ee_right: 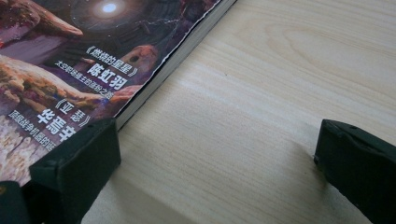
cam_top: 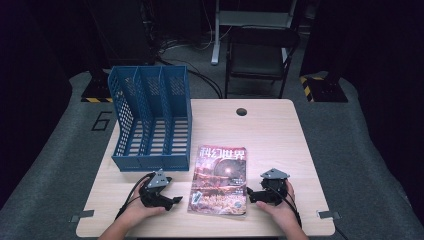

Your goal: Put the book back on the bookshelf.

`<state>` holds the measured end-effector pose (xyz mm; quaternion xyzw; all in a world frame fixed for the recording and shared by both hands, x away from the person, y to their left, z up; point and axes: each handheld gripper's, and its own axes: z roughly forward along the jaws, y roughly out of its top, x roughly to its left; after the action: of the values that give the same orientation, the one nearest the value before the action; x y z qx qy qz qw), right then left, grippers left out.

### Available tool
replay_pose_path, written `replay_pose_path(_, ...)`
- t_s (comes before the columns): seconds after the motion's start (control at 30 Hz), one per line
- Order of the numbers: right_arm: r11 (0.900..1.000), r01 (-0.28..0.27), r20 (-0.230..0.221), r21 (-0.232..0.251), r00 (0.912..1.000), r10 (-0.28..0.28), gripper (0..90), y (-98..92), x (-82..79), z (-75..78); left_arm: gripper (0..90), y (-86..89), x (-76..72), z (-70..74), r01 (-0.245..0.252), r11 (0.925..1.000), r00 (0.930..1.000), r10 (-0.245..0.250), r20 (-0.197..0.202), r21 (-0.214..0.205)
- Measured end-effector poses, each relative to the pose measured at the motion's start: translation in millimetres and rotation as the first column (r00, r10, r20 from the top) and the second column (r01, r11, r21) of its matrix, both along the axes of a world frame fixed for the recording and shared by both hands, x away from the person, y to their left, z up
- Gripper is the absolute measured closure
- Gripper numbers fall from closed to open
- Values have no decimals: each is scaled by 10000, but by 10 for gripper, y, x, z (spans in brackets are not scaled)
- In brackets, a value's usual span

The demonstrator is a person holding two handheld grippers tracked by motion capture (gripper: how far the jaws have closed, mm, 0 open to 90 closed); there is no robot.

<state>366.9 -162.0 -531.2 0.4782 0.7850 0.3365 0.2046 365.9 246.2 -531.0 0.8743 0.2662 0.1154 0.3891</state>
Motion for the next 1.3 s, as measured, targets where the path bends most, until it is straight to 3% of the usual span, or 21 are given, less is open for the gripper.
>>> replay_pose_path(0.13, 10000, 87, -43, -17, 10000, -87, 31, -2, -26, 15, 149, -4, -4, 0, -49, 10000, 10000, 49, -8, -7)
replay_pose_path(0.23, 10000, -33, -181, -77, 9998, 32, 45, -6, -47, 31, 151, -18, -13, 19, -294, 9996, 9992, 294, -271, 9)
replay_pose_path(0.3, 9999, 55, -262, -109, 9996, -58, 73, 0, -41, 43, 152, -28, -15, 18, -376, 9993, 9991, 377, -176, 67)
replay_pose_path(0.4, 9996, 219, -395, -176, 9990, -226, 151, -5, -34, 74, 152, -20, -10, 28, -324, 9994, 9990, 327, -304, 101)
replay_pose_path(0.43, 9993, 362, -587, -85, 9976, -367, 228, -29, -35, 110, 152, -15, -10, 35, -455, 9989, 9981, 457, -401, 78)
replay_pose_path(0.47, 9989, 454, -657, -68, 9968, -457, 264, -40, -30, 126, 154, -12, -10, 37, -517, 9986, 9981, 519, -333, 60)
replay_pose_path(0.5, 9986, 533, -808, -5, 9953, -532, 289, -47, -26, 142, 169, 1, -17, 52, -509, 9987, 9974, 512, -506, 75)
replay_pose_path(0.6, 9974, 380, -1092, 612, 9935, -311, 383, -81, -4, 176, 205, 21, -18, 82, -765, 9970, 9935, 768, -846, 60)
replay_pose_path(0.63, 9971, 383, -1108, 664, 9934, -308, 392, -76, -1, 177, 217, 34, 0, 99, -585, 9980, 9943, 603, -884, 220)
replay_pose_path(0.77, 9977, 147, -1133, 663, 9935, -71, 408, -55, 5, 187, 254, 9, 11, 107, -823, 9963, 9923, 843, -908, 261)
replay_pose_path(0.83, 9956, 147, -1230, 922, 9924, -33, 410, -20, -2, 183, 260, 2, 29, 124, -964, 9948, 9894, 992, -1062, 318)
replay_pose_path(0.87, 9965, -28, -1185, 832, 9929, 127, 415, -19, -2, 181, 260, -3, 36, 130, -1045, 9942, 9872, 1069, -1182, 264)
replay_pose_path(0.93, 9942, -157, -1260, 1068, 9916, 292, 428, 16, -18, 192, 281, -28, 37, 152, -1358, 9904, 9802, 1380, -1423, 252)
replay_pose_path(1.03, 9937, -250, -1029, 1088, 9940, 363, 420, 78, -55, 245, 295, -102, 46, 190, -1390, 9902, 9724, 1396, -1868, 164)
replay_pose_path(1.1, 9924, -290, -959, 1198, 9946, 406, 404, 109, -81, 283, 299, -145, 60, 242, -1362, 9905, 9740, 1375, -1801, 196)
replay_pose_path(1.23, 9915, -250, -1275, 1275, 9910, 413, 396, 160, -85, 327, 327, -251, 105, 331, -1395, 9901, 9714, 1400, -1919, 162)
replay_pose_path(1.3, 9874, -186, -1545, 1573, 9871, 432, 401, 187, -76, 364, 331, -314, 119, 354, -1361, 9907, 9707, 1335, -2000, 10)
